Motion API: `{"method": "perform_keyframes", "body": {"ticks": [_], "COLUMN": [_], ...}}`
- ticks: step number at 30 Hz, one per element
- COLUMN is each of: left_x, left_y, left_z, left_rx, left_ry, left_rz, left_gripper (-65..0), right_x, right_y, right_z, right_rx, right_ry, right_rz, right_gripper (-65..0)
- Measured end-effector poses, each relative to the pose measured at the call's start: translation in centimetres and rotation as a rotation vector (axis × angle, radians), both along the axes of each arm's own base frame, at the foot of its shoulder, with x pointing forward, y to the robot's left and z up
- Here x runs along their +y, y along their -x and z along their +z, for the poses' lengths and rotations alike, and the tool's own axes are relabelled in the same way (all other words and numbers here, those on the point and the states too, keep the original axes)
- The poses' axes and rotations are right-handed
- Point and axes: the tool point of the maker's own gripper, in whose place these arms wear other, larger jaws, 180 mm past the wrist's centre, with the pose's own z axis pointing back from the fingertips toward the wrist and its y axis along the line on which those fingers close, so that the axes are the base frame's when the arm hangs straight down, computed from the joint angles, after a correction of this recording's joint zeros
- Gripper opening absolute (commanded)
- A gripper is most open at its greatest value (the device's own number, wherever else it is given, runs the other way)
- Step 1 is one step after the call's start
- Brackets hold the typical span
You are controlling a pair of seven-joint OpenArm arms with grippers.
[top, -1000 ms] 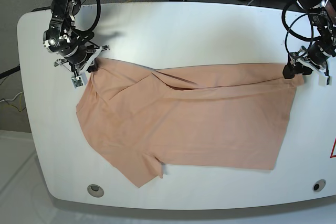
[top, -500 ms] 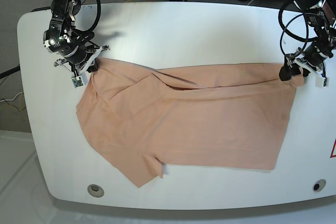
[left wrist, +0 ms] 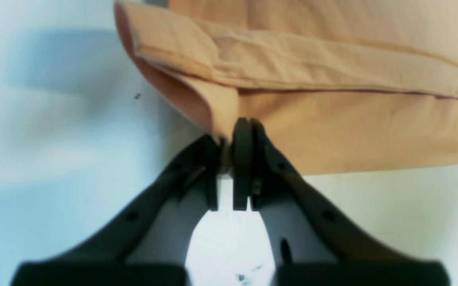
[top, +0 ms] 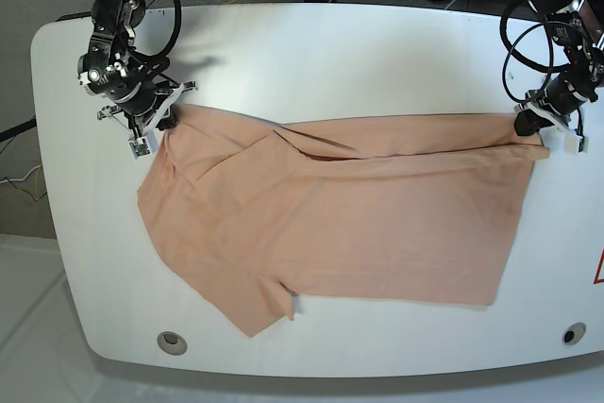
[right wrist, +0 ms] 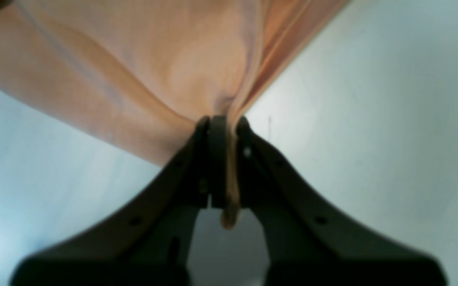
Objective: Fold the T-shirt properly
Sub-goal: 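Regrasp the folded edge with the left gripper near its corner, then pull the folded edge taut with both grippers away from the shirt body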
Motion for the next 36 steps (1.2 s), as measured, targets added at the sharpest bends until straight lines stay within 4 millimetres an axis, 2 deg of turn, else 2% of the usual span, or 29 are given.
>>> {"method": "perform_keyframes", "body": {"ticks": [6, 13, 19, 27, 36], "left_x": [0.9, 1.0, 1.0, 0.4, 0.0], "left_y": [0.0, 0.3, 1.5, 2.1, 4.4], "left_z": [0.4, 0.3, 0.0, 0.7, 0.3], "left_rx": [-0.001, 0.004, 0.023, 0.006, 0.040], "left_ry": [-0.020, -0.021, -0.039, -0.070, -0.098], "left_rz": [0.003, 0.004, -0.003, -0.024, -0.046], "left_gripper": [-62.3, -62.3, -62.3, -62.3, -62.1], "right_x": [1.3, 1.5, 1.5, 1.5, 1.5], "right_y": [-0.2, 0.0, 0.1, 0.5, 1.3], "right_z": [-0.1, -0.2, -0.3, -0.4, -0.7], "right_rx": [-0.001, -0.002, 0.002, -0.003, 0.002], "right_ry": [-0.006, -0.014, -0.013, -0.021, -0.028], "right_rz": [0.039, 0.040, 0.040, 0.037, 0.034], "right_gripper": [-65.0, -65.0, -65.0, -65.0, -65.0]}}
